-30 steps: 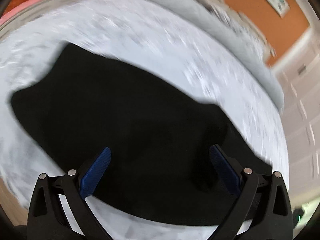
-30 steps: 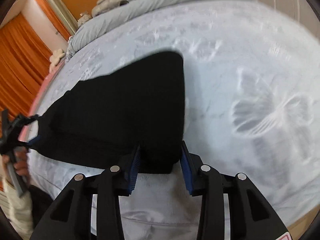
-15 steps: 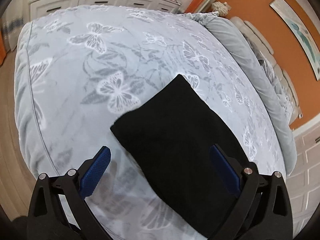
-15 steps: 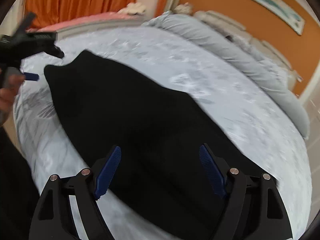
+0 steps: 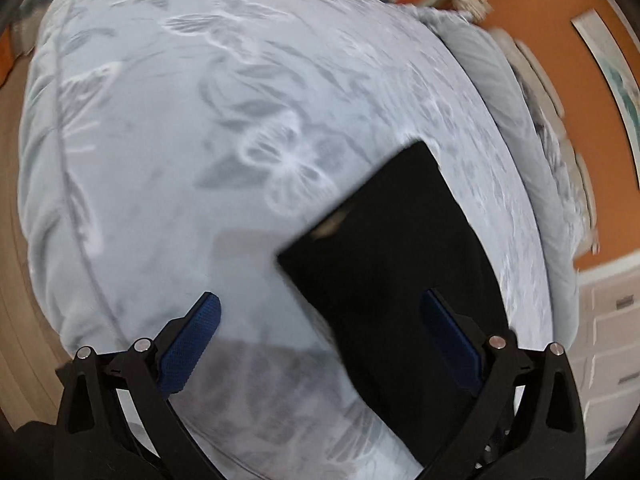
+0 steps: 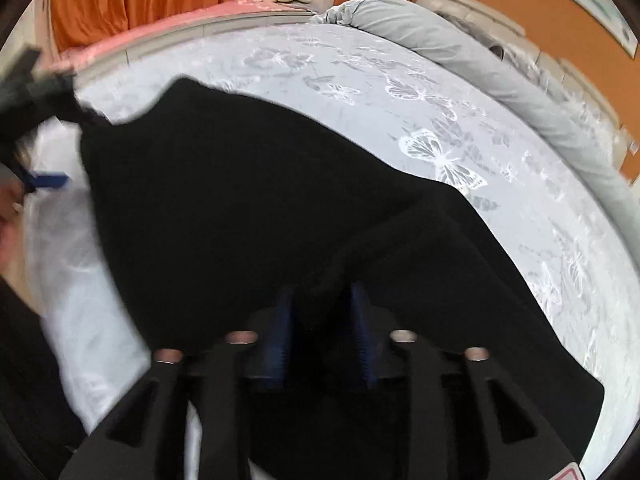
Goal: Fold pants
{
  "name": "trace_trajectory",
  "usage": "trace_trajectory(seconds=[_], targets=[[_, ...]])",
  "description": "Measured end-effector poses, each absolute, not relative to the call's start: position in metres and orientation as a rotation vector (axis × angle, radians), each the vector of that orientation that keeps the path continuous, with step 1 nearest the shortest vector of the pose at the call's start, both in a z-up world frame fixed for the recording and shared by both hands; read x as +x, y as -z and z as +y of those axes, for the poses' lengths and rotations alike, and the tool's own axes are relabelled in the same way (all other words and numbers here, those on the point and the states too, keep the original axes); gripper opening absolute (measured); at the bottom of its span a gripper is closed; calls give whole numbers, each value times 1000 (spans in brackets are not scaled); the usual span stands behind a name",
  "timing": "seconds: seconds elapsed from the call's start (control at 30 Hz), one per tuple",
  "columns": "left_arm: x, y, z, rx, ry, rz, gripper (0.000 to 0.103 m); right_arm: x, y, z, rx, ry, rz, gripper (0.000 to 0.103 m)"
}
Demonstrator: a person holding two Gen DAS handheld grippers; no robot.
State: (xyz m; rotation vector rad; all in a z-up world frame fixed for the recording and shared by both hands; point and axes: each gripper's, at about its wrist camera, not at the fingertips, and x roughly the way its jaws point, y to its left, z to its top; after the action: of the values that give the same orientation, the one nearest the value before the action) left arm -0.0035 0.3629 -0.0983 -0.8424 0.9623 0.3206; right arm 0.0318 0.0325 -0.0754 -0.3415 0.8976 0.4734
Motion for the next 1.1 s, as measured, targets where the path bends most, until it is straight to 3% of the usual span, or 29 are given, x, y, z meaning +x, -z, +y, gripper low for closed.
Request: trace_trajectory(seconds=[0.03, 0.13, 0.17, 0.2, 0.27, 0.3, 0.47, 0.67, 0.77, 0.9, 0.97, 1.1], targets=[[-1, 99, 359, -829, -315, 970, 98, 28, 65, 24, -305, -483, 885, 58], [6, 101, 353, -822, -321, 969, 96, 13, 39, -10, -301, -454, 838, 68], [7, 101, 353, -840, -310, 946, 75, 10, 34, -19, -304, -442, 829, 76], [9, 101, 354, -862, -279, 933, 35, 5, 27, -35, -307, -419, 811, 79], [15, 107, 354, -930, -237, 939, 15, -3, 18, -68, -311, -359, 774, 85], [15, 104, 351, -934, -253, 911, 13, -5, 17, -83, -302, -331, 760, 85], [17, 30, 274, -548, -220, 724, 13, 16, 26, -194, 6, -65, 837, 85], [6, -37, 86, -246, 116, 652, 13, 27, 30, -285, 356, 26, 857, 86], [2, -25, 1, -129, 246, 717, 14, 17, 25, -301, 342, 58, 826, 86], [1, 41, -92, 89, 293, 891, 25, 10, 30, -325, 361, 94, 837, 86], [-8, 71, -115, 202, 264, 972, 25, 7, 36, -337, 391, 103, 853, 86], [-32, 50, -98, 189, 251, 869, 28, -1, 36, -346, 438, 53, 847, 86]])
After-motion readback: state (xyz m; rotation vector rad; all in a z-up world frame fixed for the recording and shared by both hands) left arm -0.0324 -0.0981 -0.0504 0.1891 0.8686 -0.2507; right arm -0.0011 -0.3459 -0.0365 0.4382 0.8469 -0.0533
